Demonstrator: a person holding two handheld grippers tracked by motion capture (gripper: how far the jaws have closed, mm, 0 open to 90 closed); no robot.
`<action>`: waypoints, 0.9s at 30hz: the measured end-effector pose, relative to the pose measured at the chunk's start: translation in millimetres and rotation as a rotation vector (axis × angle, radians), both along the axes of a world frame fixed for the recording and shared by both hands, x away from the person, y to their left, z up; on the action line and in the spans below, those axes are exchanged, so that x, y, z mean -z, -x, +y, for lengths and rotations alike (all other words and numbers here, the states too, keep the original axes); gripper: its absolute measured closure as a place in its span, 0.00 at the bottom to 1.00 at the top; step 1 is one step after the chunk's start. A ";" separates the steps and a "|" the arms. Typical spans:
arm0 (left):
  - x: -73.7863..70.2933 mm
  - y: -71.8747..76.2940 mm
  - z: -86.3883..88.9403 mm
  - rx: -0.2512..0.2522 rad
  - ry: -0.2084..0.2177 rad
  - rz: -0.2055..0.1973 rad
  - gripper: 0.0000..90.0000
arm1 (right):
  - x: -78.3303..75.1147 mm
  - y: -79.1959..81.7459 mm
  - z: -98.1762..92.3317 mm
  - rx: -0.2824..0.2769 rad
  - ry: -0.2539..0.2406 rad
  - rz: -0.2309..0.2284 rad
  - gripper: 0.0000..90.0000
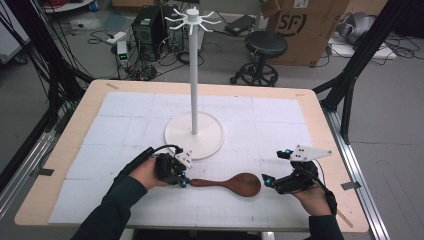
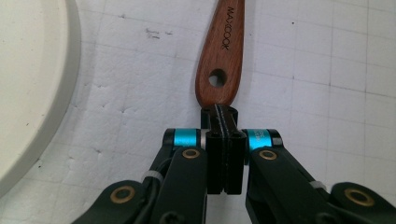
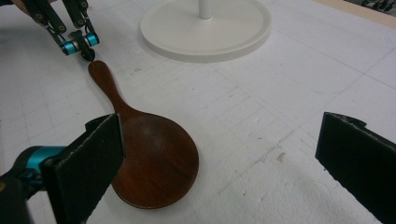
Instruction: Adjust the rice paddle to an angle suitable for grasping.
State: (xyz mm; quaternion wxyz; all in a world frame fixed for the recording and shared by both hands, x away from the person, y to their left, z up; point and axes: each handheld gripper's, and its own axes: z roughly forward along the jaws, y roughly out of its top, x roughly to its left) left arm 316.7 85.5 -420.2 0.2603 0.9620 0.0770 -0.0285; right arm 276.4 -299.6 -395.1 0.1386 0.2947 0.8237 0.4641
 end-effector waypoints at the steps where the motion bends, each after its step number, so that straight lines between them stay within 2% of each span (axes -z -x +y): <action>1: -0.5 0.0 -0.4 -0.001 0.000 -0.002 1.00 | -0.1 0.0 -0.1 0.000 0.001 0.000 0.00; 4: -1.3 0.6 -1.0 0.007 -0.003 -0.002 1.00 | -0.1 0.2 0.1 0.001 0.002 -0.001 0.00; 5: -1.3 1.5 -0.1 0.010 -0.009 0.007 1.00 | -0.1 0.4 -0.1 0.000 0.003 -0.001 0.00; 8: -1.4 2.3 3.2 0.007 -0.041 0.001 1.00 | -0.5 0.9 -1.2 0.000 0.001 -0.002 0.00; 11: -2.0 1.7 2.1 0.002 -0.033 -0.005 1.00 | -0.2 -0.3 -1.0 0.003 0.002 -0.003 0.00; 13: 0.4 0.5 -0.3 0.003 -0.048 -0.004 1.00 | -0.1 0.4 0.3 0.000 0.005 -0.004 0.00; 21: -0.1 -1.9 -5.0 0.001 -0.040 -0.006 1.00 | 0.2 -1.3 1.7 -0.001 0.007 -0.002 0.00; 27: -2.6 -6.4 -12.5 -0.011 -0.012 0.002 1.00 | 0.0 -1.0 1.9 -0.001 0.001 0.003 0.00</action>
